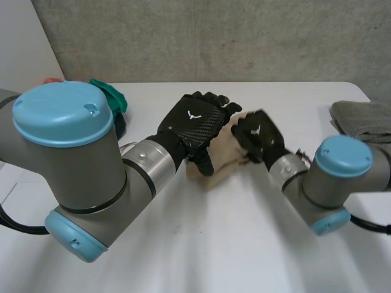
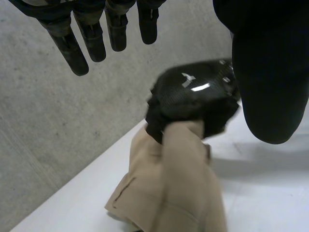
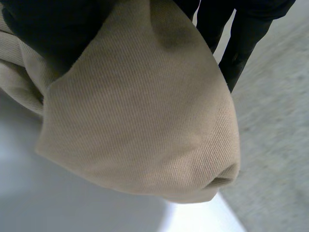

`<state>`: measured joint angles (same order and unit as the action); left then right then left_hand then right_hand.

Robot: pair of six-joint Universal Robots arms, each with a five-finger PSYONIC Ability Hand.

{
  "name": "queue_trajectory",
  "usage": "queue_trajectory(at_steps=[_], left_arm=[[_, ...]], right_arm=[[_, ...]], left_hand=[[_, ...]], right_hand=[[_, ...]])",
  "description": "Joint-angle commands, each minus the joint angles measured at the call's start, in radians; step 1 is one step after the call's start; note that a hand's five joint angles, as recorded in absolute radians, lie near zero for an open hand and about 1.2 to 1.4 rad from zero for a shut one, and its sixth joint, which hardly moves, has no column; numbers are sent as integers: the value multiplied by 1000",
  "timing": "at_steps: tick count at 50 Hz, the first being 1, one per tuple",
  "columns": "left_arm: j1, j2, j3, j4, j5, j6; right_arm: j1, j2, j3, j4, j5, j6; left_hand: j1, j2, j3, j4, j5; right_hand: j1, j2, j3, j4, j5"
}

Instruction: Fold the laundry.

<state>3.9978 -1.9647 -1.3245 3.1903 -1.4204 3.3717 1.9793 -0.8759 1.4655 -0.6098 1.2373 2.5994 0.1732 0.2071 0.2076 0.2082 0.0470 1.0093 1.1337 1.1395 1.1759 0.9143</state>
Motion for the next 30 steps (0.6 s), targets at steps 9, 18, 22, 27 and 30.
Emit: queue_trajectory(at_steps=[9,18,22,27,30], left_arm=[[-11,46,14,72,109,-17],[-19,69,14,72,150,-48],[-25,69,14,71,150,-48],[-23,63,8,71,150,-49],[-25,58,4,71,149,-49]], right_arm=[[-258,-28,-349,-1,-160,237],[-523,43,-531,-13,-223,444],[-625,119,-609,-18,-260,484],[-726,299,-695,-91,-351,508],[-760,365,-706,-152,-381,538]], left_hand=[[2,-32,-32,-33,-46],[2,-32,-32,-33,-46],[2,-32,-32,-33,-46],[5,-29,-29,-30,-43],[5,-29,-29,-30,-43]], right_hand=[[387,263,257,220,307],[387,263,257,220,307],[387,263,257,220,307],[387,263,257,220,307],[387,263,257,220,307]])
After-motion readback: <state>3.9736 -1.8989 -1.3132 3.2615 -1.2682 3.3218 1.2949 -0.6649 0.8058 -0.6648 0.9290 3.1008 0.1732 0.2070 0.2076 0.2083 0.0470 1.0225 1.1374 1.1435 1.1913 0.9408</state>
